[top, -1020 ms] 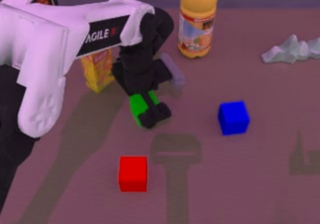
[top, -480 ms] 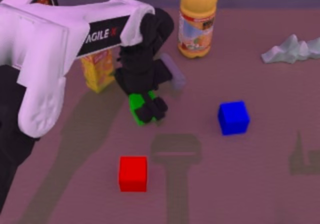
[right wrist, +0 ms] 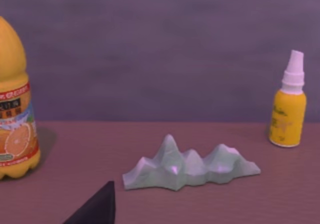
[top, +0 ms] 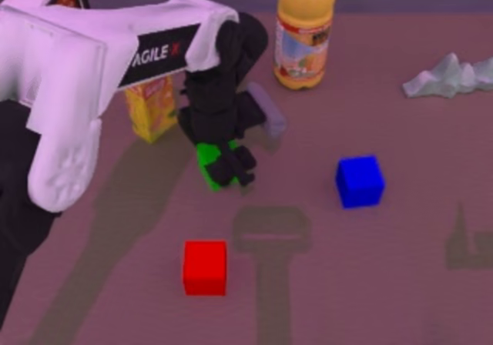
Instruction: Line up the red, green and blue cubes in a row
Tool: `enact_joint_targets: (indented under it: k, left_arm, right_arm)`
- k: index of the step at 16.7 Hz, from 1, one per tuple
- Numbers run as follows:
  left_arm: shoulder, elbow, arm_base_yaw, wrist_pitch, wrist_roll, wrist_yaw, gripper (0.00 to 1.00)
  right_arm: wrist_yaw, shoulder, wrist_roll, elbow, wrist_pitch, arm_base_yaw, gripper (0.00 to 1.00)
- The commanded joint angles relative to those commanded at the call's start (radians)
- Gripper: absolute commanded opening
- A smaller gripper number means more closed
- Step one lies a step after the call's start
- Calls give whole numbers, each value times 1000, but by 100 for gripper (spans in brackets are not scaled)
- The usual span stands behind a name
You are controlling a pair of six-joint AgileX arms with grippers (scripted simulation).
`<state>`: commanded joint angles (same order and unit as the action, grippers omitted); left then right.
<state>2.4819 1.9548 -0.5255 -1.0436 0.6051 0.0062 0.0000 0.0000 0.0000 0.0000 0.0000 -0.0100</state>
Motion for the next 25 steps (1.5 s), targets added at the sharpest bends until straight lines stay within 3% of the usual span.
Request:
enact_joint_targets:
  k: [8, 15, 19, 25]
  left_arm:
    - [-4, 3, 1, -5, 1, 1, 0]
    - [-54, 162, 19, -220, -1, 0, 0]
    - [-62, 174, 21, -235, -1, 0, 0]
    - [-153, 57, -64, -191, 25, -4, 0]
  right_arm:
    - [0, 0, 0, 0, 0, 0, 100]
    - [0, 0, 0, 0, 0, 0, 100]
    - [0, 0, 0, 0, 0, 0, 100]
    - [0, 0, 0, 0, 0, 0, 100]
